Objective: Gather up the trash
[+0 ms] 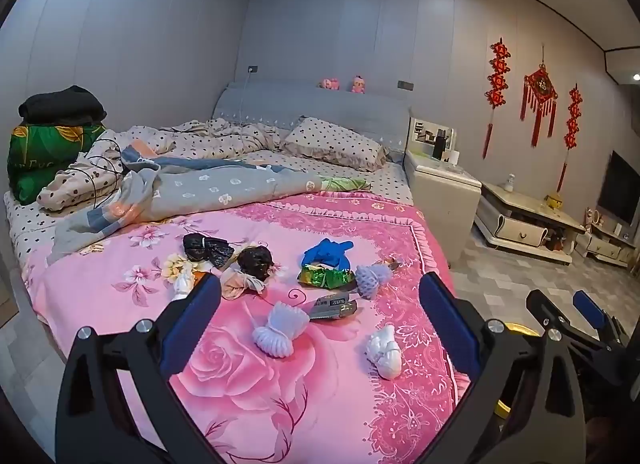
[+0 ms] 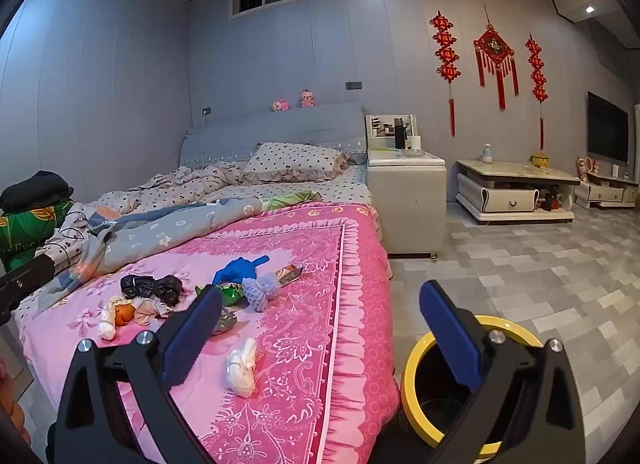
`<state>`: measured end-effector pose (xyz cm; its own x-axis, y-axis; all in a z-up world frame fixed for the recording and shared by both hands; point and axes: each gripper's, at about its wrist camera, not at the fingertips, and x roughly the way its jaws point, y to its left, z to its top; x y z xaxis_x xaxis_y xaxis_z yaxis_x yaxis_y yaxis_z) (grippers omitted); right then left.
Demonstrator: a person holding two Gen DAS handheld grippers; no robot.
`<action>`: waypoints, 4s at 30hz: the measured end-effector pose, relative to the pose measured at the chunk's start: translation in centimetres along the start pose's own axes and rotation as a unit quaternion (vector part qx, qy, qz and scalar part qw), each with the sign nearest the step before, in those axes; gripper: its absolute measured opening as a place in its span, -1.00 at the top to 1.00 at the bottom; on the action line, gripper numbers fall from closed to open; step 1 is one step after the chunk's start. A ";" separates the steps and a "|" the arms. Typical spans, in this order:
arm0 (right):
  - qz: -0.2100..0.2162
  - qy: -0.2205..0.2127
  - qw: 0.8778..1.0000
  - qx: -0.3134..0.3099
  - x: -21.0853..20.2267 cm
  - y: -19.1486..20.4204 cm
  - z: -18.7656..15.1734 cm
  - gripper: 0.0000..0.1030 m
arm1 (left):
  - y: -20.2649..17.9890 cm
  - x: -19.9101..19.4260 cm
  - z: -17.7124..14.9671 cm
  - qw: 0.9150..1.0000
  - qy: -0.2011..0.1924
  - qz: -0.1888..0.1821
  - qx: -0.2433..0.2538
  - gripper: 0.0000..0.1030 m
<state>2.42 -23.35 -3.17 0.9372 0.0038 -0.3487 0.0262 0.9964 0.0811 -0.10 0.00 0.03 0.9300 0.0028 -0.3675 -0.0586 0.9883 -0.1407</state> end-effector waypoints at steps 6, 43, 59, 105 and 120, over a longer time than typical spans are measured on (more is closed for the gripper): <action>0.001 -0.001 1.000 0.002 0.0 0.0 0.0 -0.85 | 0.2 0.3 0.1 1.000 0.007 -0.003 -0.003 -0.84; 0.004 0.002 1.000 0.003 -0.1 -0.1 0.2 -0.85 | 0.0 -0.4 0.6 1.000 -0.001 0.000 0.000 -0.84; 0.004 0.003 1.000 0.003 -0.1 0.0 0.2 -0.85 | 0.1 -0.3 0.9 1.000 -0.001 -0.001 -0.002 -0.84; 0.026 0.041 0.999 0.008 2.6 -0.5 -1.5 -0.85 | -0.1 1.0 -1.2 1.000 0.020 0.004 -0.007 -0.84; 0.080 0.134 0.986 -0.053 8.4 2.4 -4.5 -0.85 | 8.7 7.8 -3.2 0.992 0.114 0.049 -0.021 -0.84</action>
<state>8.75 -20.50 -10.14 0.8008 0.1706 -0.5741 -0.1645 0.9844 0.0631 5.52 8.11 -6.98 0.8128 0.0581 -0.5797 -0.1639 0.9776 -0.1317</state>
